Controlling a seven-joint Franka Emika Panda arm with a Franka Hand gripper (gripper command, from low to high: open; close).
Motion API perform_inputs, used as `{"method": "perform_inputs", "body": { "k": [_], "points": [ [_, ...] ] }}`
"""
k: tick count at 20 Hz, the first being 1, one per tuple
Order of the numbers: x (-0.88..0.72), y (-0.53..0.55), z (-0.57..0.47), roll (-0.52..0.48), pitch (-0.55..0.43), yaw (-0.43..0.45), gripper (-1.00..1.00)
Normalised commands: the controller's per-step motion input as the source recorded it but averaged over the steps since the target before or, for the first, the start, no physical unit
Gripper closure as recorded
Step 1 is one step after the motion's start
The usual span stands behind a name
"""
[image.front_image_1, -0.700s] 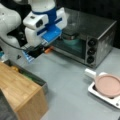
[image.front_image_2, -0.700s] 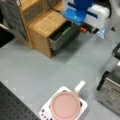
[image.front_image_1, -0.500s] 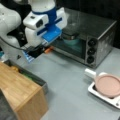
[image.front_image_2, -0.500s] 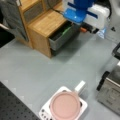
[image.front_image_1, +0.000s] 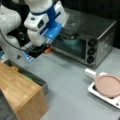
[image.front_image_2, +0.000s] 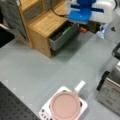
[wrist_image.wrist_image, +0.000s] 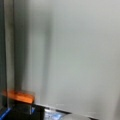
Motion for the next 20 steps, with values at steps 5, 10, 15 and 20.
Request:
{"method": "perform_inputs", "body": {
  "k": [5, 10, 15, 20],
  "points": [
    [-0.5, 0.61, -0.23, 0.197, -0.137, -0.014, -1.0],
    [-0.28, 0.51, -0.14, 0.098, -0.17, -0.085, -1.0],
    [-0.19, 0.36, -0.06, 0.032, -0.135, -0.161, -1.0],
    [-0.22, 0.29, 0.03, 0.089, -0.059, -0.185, -1.0]
  ]
}}
